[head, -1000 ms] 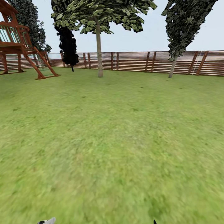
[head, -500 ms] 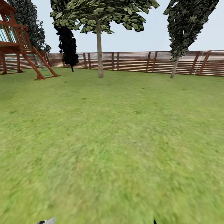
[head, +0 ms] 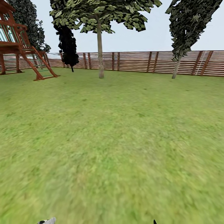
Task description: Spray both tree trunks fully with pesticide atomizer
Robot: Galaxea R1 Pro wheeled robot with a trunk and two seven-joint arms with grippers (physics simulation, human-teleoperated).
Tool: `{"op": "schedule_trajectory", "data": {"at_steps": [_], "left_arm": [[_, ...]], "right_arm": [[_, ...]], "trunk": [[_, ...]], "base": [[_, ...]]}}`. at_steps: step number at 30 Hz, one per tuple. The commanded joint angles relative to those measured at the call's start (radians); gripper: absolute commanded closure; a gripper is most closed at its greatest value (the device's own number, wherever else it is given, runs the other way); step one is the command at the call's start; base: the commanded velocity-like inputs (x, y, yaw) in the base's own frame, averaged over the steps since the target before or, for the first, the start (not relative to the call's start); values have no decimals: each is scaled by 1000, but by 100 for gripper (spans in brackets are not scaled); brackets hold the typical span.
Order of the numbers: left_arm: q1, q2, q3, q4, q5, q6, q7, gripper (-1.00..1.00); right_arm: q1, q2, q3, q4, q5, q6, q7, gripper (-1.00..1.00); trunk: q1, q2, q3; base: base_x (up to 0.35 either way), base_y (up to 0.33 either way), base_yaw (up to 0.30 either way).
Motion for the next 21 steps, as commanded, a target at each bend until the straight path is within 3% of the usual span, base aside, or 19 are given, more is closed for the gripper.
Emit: {"op": "schedule_trajectory", "data": {"at_steps": [1, 21], "left_arm": [[0, 0, 0, 0, 0, 0, 0, 100], [0, 1, -1, 0, 0, 0, 0, 100]], "right_arm": [[0, 0, 0, 0, 0, 0, 0, -100], [0, 0, 0, 0, 0, 0, -1, -100]], "trunk": [[0, 0, 0], [0, 0, 0]], "base": [[334, 130, 0], [334, 130, 0]]}}
